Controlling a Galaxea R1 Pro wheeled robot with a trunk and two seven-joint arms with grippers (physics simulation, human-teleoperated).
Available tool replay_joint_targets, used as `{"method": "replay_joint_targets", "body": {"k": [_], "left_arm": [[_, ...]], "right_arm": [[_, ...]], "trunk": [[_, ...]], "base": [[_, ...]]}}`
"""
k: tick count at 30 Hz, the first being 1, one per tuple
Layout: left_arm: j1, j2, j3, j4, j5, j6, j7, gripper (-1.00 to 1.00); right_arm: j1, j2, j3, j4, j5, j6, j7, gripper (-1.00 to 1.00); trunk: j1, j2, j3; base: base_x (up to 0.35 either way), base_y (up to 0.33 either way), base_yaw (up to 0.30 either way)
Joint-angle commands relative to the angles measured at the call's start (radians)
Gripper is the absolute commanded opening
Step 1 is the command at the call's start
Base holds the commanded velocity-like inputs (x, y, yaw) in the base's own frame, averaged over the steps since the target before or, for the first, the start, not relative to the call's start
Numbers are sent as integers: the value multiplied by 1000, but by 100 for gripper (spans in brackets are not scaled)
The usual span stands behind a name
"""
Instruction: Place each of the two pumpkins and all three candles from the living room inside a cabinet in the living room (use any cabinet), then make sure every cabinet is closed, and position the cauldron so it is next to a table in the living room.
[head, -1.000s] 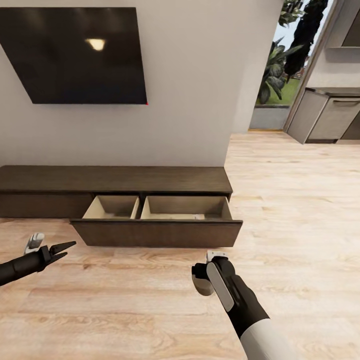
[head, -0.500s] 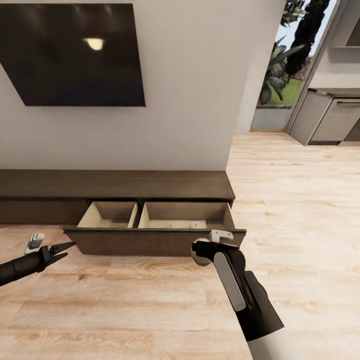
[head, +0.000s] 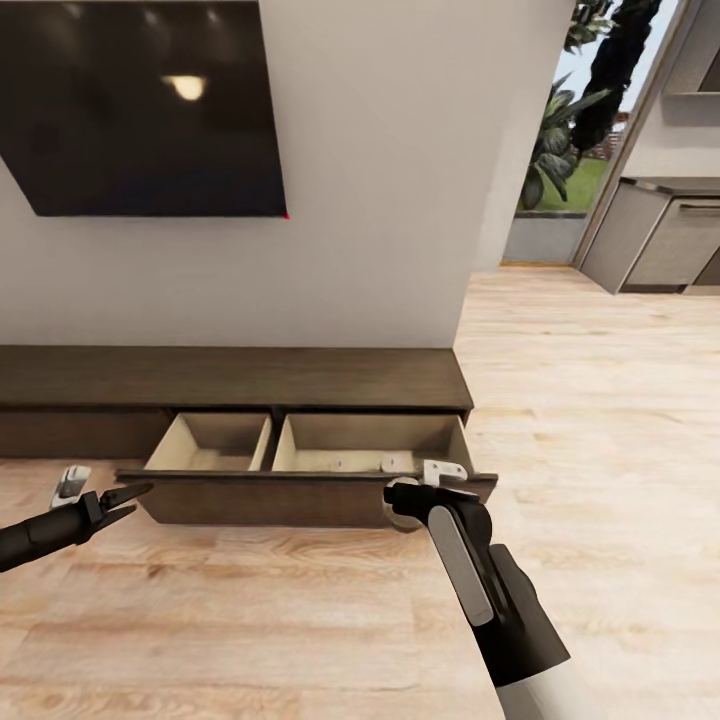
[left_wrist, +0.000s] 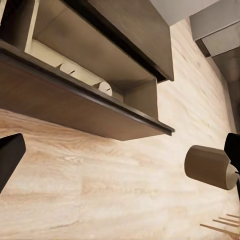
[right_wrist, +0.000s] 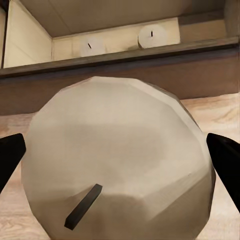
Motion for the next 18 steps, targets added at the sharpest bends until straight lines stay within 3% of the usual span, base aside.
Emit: {"method": "replay_joint_targets", "body": {"k": [1, 8, 18], "left_arm": [[-1, 0, 1, 0, -1, 4, -4, 100], [-1, -1, -2, -2, 0, 4, -4, 100], [-1, -2, -2, -3, 0, 4, -4, 100]], "right_arm": [[-1, 0, 1, -1, -9, 1, -11, -100], [-1, -1, -1, 1, -9, 0, -11, -100], [-1, 1, 0, 2, -9, -3, -9, -100]], "trunk": [[0, 0, -1], [0, 0, -1], [0, 0, -1]], "base": [[163, -151, 0], [168, -222, 0], [206, -114, 0]]}}
